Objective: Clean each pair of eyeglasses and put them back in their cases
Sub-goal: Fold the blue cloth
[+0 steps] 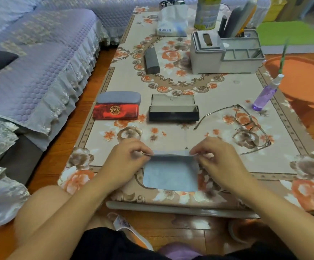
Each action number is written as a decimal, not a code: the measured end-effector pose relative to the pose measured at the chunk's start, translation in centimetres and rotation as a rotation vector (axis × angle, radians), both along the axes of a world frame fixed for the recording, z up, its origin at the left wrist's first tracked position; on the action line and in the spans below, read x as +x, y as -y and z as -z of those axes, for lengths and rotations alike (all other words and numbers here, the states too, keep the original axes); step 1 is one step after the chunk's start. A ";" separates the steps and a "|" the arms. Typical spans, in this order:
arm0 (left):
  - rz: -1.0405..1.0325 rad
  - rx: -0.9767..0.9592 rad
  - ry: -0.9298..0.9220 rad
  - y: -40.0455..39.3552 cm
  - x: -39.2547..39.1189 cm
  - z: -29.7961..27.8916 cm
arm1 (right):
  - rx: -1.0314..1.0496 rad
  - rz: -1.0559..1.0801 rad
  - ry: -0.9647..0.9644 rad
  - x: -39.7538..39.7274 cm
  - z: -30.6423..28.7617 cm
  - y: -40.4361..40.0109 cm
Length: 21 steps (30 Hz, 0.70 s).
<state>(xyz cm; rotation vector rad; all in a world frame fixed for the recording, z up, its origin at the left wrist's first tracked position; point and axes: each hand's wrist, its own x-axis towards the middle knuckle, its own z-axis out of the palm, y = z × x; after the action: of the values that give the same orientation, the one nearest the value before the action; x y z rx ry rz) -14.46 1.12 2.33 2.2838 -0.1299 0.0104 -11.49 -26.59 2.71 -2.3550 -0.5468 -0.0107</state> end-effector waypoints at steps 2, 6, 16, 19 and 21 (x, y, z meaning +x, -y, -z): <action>0.064 0.099 0.078 -0.1 -2.0 1.6 | -0.021 -0.094 0.055 -2.4 1.7 0.4; 0.117 0.193 0.127 -0.1 -3.3 3.4 | 0.018 -0.129 0.036 -4.1 4.0 0.5; 0.193 0.193 0.088 -1.1 -4.2 3.3 | 0.001 -0.205 0.038 -5.0 4.0 1.2; 0.217 0.102 0.019 -1.0 -4.3 2.3 | -0.015 -0.174 -0.005 -5.1 3.0 1.3; 0.106 -0.054 -0.017 -0.6 -3.2 1.4 | -0.022 -0.081 0.036 -4.2 2.1 0.8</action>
<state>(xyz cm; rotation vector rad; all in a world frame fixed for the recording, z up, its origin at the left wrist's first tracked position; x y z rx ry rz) -17.67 1.74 0.97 2.2196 -0.2395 -0.0597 -15.66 -27.36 0.66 -2.3564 -0.6620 -0.0102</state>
